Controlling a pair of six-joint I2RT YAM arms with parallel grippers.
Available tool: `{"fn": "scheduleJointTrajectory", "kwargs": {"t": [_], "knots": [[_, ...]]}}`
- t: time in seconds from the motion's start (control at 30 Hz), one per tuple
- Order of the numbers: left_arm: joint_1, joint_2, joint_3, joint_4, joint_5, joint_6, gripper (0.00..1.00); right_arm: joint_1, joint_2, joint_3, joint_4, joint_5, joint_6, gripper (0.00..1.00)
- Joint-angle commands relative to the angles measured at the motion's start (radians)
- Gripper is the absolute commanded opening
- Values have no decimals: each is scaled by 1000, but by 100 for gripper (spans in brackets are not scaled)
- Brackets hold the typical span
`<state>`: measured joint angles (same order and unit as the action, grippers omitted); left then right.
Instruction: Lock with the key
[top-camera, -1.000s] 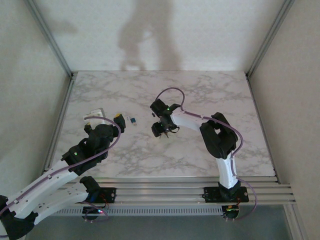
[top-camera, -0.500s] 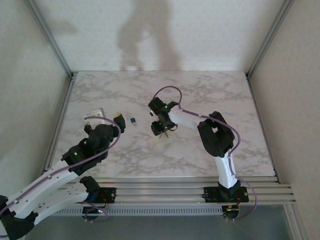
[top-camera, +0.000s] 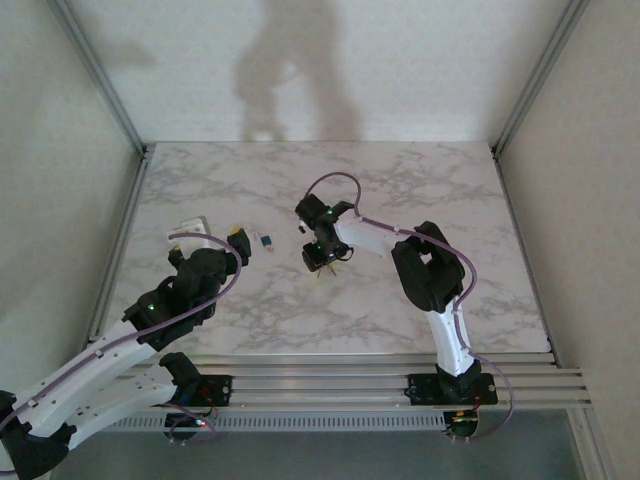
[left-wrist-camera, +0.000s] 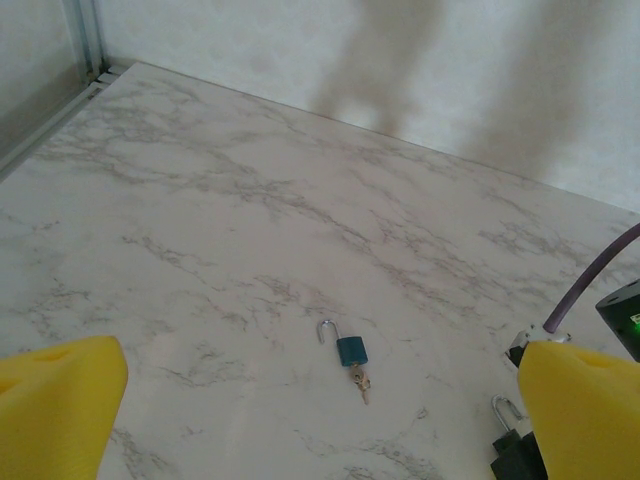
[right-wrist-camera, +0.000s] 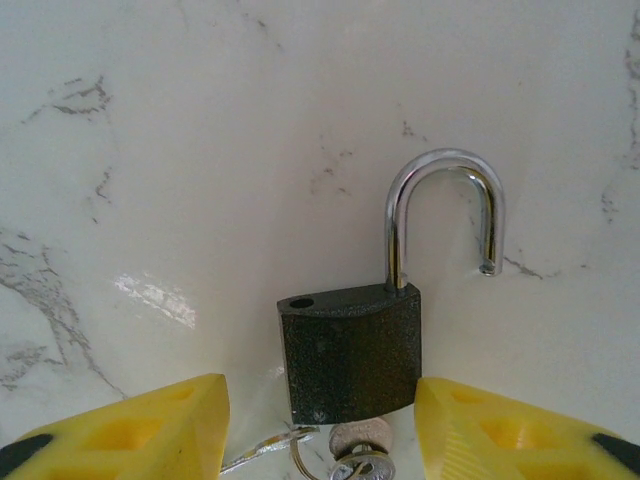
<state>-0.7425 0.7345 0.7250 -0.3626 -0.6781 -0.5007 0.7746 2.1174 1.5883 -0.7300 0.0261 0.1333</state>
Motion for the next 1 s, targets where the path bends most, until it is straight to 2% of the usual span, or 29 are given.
{"fn": "scheduleJointTrajectory", "kwargs": {"t": [0.0, 0.3, 0.97], "knots": [[9, -7, 23, -23, -25, -5, 99, -8, 27, 25, -34, -9, -9, 52], [10, -7, 24, -25, -26, -4, 99, -9, 21, 52, -47, -8, 2, 54], [10, -7, 25, -26, -24, -5, 100, -24, 82, 91, -71, -32, 3, 49]]}}
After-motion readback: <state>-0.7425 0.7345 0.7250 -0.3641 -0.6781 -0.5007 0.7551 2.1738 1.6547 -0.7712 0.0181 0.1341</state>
